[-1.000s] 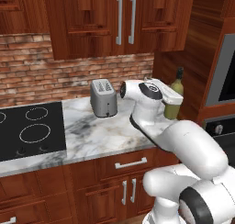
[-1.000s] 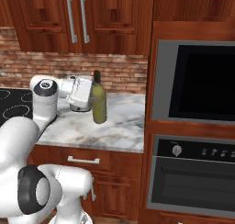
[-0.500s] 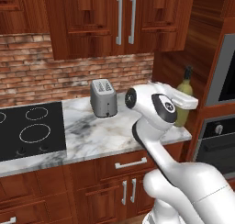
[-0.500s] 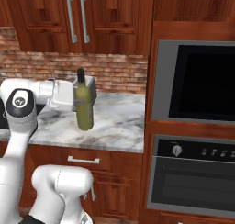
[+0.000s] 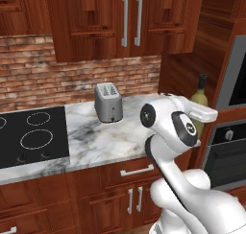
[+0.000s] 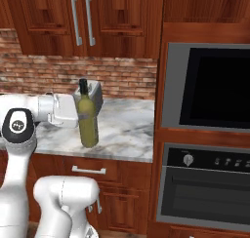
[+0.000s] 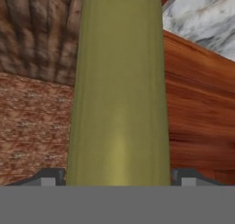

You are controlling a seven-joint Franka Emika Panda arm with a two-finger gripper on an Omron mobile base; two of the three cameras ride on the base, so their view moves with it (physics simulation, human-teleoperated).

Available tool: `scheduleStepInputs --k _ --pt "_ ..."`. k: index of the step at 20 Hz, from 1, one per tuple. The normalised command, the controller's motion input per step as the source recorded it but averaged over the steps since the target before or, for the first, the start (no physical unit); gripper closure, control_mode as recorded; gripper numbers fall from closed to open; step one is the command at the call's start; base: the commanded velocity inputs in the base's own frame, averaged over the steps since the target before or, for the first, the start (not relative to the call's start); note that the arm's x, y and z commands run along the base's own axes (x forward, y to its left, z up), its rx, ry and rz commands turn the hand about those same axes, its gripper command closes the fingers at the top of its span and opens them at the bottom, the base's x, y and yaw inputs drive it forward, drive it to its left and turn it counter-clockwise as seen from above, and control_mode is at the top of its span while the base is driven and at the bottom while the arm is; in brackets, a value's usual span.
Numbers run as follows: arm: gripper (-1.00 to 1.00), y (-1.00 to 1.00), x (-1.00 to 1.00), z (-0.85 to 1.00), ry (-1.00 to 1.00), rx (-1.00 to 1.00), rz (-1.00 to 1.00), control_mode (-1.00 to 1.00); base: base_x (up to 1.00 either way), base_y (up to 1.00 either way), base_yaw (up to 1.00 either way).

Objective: There is a wine glass and glass cup on the dining counter. Place the wine bottle next to the wine glass and the juice bottle next to the glass cup.

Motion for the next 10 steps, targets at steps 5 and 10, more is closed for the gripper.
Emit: scheduleStepInputs --k 5,10 --pt "1.00 0.02 -0.04 0.00 0.01 0.00 0.00 1.00 -0.44 0.31 0.13" --pt "1.00 0.00 0.00 0.00 0.00 0.00 0.00 1.00 -0.37 0.85 0.59"
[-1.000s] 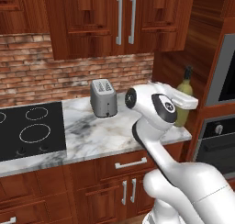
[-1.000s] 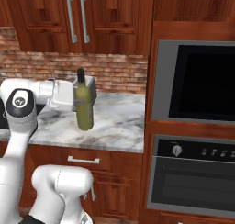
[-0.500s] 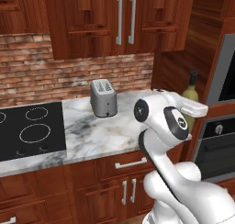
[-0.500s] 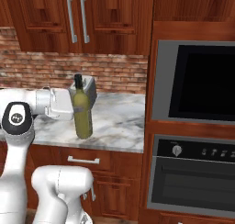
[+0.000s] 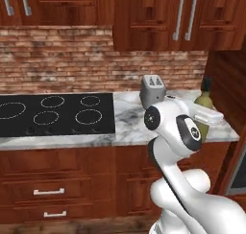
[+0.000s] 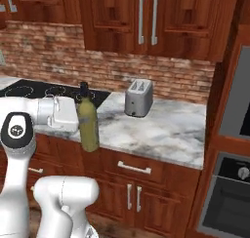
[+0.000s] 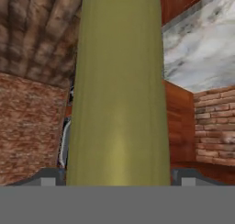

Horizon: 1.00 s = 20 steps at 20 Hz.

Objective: There is a wine glass and glass cup on the dining counter. Place the wine bottle next to the wine glass and the juice bottle next to the glass cup.

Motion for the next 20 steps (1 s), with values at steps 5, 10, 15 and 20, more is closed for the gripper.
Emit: scheduleStepInputs --k 5,10,15,20 --pt "1.00 0.00 0.00 0.00 0.00 0.00 0.00 1.00 -0.06 0.78 0.74" --pt "1.00 0.00 0.00 0.00 0.00 0.00 0.00 1.00 -0.13 0.67 0.84" --pt "1.00 0.00 0.00 0.00 0.00 0.00 0.00 1.00 -0.26 0.53 0.92" --pt "1.00 0.00 0.00 0.00 0.00 0.00 0.00 1.00 -0.12 0.50 0.91"
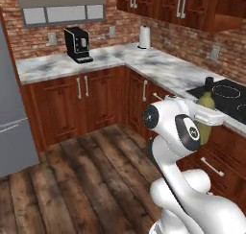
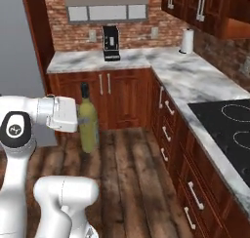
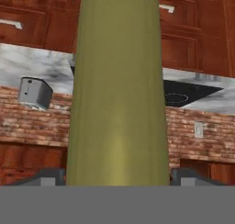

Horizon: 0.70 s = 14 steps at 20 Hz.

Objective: There is a wine glass and glass cup on the dining counter. Place the wine bottle next to the wine glass and the juice bottle next to the glass cup.

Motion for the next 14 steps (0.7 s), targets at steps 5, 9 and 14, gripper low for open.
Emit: scheduleStepInputs --k 5,9,14 --pt "1.00 0.00 0.00 0.00 0.00 0.00 0.00 1.00 -0.08 0.37 0.89" --pt "1.00 0.00 0.00 0.00 0.00 0.00 0.00 1.00 -0.18 0.33 0.87" --pt "1.00 0.00 0.00 0.00 0.00 0.00 0.00 1.00 -0.01 0.20 0.89"
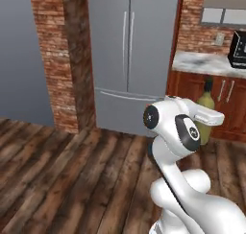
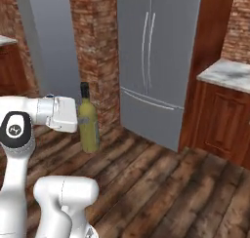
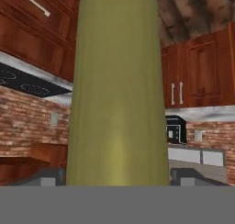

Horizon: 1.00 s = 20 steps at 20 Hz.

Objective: There is a wine glass and glass cup on the dining counter. Place the wine bottle next to the wine glass and the juice bottle next to the glass cup.

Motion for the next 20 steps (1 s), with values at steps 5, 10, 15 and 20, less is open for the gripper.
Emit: scheduleStepInputs --k 5,10,15,20 --pt "1.00 0.00 0.00 0.00 0.00 0.00 0.00 1.00 0.03 0.03 0.88" --pt "1.00 0.00 0.00 0.00 0.00 0.00 0.00 1.00 0.43 0.00 0.82" --pt "1.00 0.00 0.00 0.00 0.00 0.00 0.00 1.00 0.75 -0.06 0.70" --pt "1.00 0.00 0.00 0.00 0.00 0.00 0.00 1.00 0.96 -0.22 0.60"
